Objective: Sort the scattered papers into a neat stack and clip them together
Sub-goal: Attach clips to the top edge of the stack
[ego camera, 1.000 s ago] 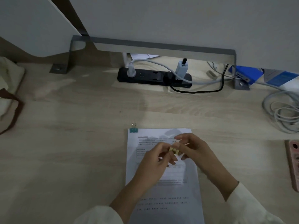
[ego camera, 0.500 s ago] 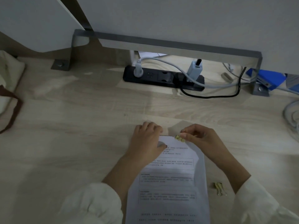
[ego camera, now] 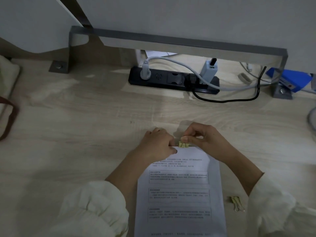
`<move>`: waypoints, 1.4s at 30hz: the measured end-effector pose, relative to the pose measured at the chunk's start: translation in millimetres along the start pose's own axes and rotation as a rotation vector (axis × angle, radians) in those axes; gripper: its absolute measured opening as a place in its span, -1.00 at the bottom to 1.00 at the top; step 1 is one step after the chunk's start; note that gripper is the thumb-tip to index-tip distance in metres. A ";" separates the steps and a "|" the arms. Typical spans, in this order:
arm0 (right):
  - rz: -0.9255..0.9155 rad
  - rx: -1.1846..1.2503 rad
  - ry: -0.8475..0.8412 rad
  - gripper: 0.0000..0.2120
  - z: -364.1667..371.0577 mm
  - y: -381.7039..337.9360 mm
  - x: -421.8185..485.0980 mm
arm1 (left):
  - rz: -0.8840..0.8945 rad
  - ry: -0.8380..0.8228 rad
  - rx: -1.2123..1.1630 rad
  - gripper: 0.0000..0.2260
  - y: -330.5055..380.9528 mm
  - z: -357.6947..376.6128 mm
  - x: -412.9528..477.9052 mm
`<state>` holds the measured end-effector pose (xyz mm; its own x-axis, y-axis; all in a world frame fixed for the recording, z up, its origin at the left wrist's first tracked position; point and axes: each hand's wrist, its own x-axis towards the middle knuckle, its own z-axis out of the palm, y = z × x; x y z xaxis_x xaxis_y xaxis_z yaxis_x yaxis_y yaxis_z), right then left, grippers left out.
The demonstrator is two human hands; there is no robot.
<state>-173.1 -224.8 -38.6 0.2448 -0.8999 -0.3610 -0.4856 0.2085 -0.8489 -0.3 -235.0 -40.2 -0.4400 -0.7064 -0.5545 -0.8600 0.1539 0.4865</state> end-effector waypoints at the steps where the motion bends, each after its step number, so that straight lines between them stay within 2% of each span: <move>1: 0.002 -0.008 -0.016 -0.92 -0.1 0.2 1.3 | 0.005 0.006 -0.052 -0.79 -1.3 -1.1 -1.5; 4: 0.016 -0.005 -0.053 -0.94 -0.8 -0.8 3.9 | 0.001 -0.003 -0.156 -0.83 -1.4 -4.7 -7.1; 15: 0.104 0.047 -0.182 -0.90 -1.2 -2.6 6.6 | -0.007 -0.004 -0.184 -0.81 -0.4 -10.8 -13.0; 24: 0.102 0.048 -0.179 -0.86 0.5 -4.9 5.2 | -0.009 -0.035 -0.226 -0.82 -7.7 -9.3 -10.5; 27: 0.119 0.036 -0.211 -0.94 1.0 -6.9 5.4 | -0.011 -0.026 -0.247 -0.83 -9.5 -7.8 -10.4; 30: 0.141 -0.002 -0.227 -0.92 0.9 -8.9 3.0 | -0.006 -0.031 -0.252 -0.84 -9.8 -6.2 -11.2; 32: 0.154 -0.024 -0.190 -0.94 -2.7 -9.6 -2.0 | 0.004 -0.002 -0.266 -0.84 -9.6 -5.4 -12.0; 34: 0.158 -0.014 -0.071 -0.90 -11.1 -6.4 -12.0 | 0.034 0.082 -0.239 -0.83 -8.7 -2.4 -12.2; 37: 0.185 0.036 0.164 -0.87 -29.9 6.6 -39.6 | 0.135 0.318 -0.145 -0.79 0.3 8.7 -13.0; 39: 0.231 0.026 0.262 -0.88 -40.8 19.9 -66.7 | 0.221 0.423 -0.071 -0.78 11.9 18.7 -11.2; 42: 0.308 -0.071 0.307 -0.85 -46.2 40.1 -113.6 | 0.249 0.361 0.062 -0.71 30.7 35.6 -4.3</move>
<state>-259.2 -131.9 -13.9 -0.1760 -0.8741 -0.4527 -0.5558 0.4678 -0.6872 -34.0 -202.7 -46.9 -0.5269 -0.8368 -0.1491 -0.7581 0.3833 0.5277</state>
